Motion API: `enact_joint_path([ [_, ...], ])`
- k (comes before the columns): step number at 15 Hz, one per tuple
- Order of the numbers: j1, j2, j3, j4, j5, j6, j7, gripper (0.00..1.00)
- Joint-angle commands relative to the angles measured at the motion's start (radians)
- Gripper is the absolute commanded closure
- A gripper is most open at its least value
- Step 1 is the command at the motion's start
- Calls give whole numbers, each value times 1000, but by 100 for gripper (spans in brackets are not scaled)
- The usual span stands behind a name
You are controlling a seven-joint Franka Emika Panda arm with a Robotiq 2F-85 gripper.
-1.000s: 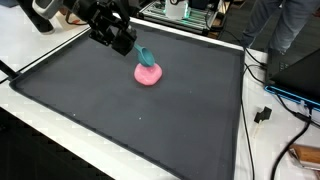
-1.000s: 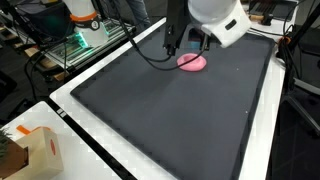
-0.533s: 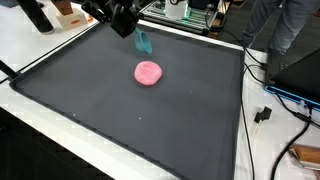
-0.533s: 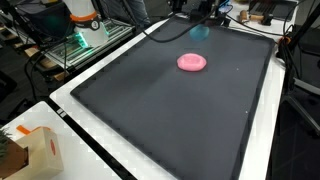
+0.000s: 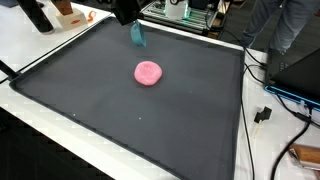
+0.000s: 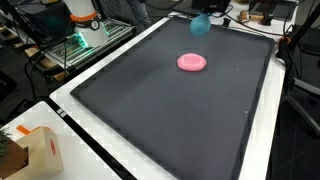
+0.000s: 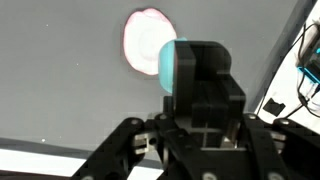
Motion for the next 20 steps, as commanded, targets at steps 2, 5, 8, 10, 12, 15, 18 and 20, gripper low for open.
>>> enact_joint_path([
  [2,26,-81,11,-94,-84,99,58,75],
  [5,42,-105,13,-126,-129,165,85,75],
  [8,56,-124,14,-159,-187,221,122,75],
  [10,66,-132,14,-174,-235,237,153,75],
  [12,74,-135,14,-183,-276,232,183,75],
  [15,82,-133,16,-190,-316,219,218,75],
  [18,88,-135,17,-199,-340,211,241,75],
  [20,90,-136,17,-203,-355,203,251,75],
])
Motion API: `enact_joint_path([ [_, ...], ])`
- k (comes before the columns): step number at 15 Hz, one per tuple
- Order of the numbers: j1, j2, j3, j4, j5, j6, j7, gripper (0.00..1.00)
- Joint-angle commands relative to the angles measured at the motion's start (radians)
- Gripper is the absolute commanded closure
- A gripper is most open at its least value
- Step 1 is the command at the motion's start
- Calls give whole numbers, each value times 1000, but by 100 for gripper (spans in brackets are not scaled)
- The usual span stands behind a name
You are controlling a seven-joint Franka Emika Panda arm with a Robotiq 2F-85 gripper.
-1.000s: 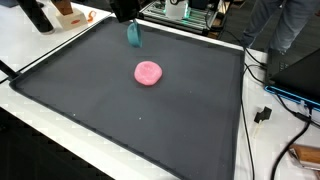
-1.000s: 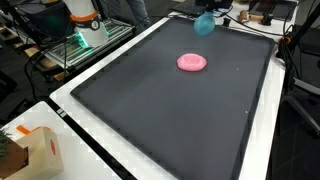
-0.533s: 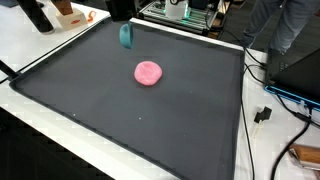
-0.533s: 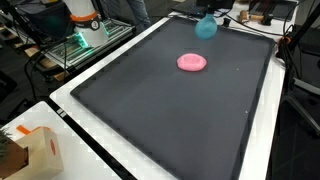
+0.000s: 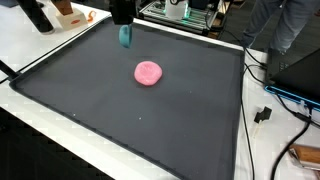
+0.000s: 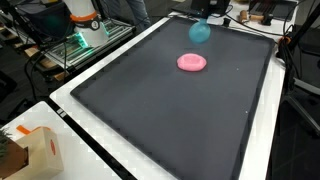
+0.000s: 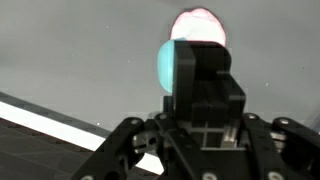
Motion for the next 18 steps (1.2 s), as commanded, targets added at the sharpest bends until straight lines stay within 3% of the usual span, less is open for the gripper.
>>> enact_joint_path([
  [1,8,-31,2,-37,-54,-17,29,75],
  [2,-2,-1,6,-4,-17,-4,6,50],
  [9,-2,-1,6,-6,-25,-6,6,50],
  [10,14,5,-1,-4,-67,2,81,75],
  [18,139,52,-15,14,-392,-46,657,75],
])
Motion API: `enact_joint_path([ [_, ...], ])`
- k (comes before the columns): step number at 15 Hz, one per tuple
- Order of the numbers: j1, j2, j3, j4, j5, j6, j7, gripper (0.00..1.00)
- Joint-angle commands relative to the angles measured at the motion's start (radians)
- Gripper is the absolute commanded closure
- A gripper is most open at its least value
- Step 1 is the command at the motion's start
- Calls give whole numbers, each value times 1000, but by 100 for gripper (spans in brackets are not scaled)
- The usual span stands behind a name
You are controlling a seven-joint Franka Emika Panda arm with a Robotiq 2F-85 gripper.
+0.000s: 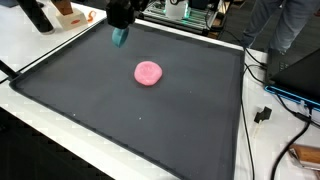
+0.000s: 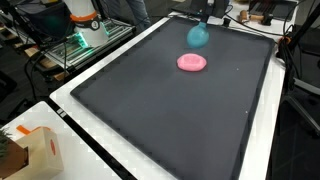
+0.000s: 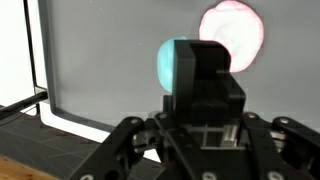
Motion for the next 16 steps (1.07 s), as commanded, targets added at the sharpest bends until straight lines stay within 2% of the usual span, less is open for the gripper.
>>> enact_joint_path([
  [1,70,38,-17,19,-145,-54,249,75],
  [5,134,100,-28,45,-279,-146,490,75],
  [9,170,172,-26,93,-357,-278,666,75],
  [16,184,295,-27,178,-398,-394,775,75],
])
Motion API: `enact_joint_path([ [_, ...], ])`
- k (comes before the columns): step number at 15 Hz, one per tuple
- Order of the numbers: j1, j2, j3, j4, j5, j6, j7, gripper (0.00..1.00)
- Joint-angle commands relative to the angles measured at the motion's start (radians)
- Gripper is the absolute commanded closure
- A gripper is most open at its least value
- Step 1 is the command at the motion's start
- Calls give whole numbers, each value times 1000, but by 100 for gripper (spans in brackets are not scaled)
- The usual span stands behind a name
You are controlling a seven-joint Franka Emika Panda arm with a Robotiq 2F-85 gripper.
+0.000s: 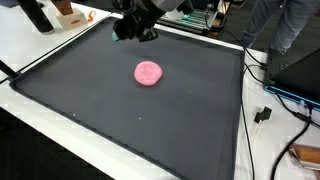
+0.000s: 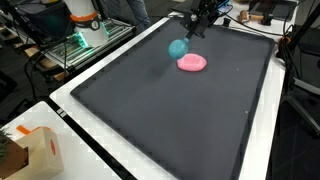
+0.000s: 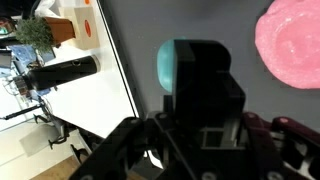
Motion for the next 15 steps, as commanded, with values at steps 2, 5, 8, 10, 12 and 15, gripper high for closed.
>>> enact_joint_path([
  [2,19,85,-18,74,-34,-69,47,75],
  [5,20,121,-22,103,-28,-90,50,75],
  [8,18,147,-27,124,-29,-93,42,75],
  [10,15,162,-31,136,-27,-91,37,75],
  [12,13,176,-37,146,-25,-91,33,75],
  [15,12,192,-45,155,-24,-90,31,75],
])
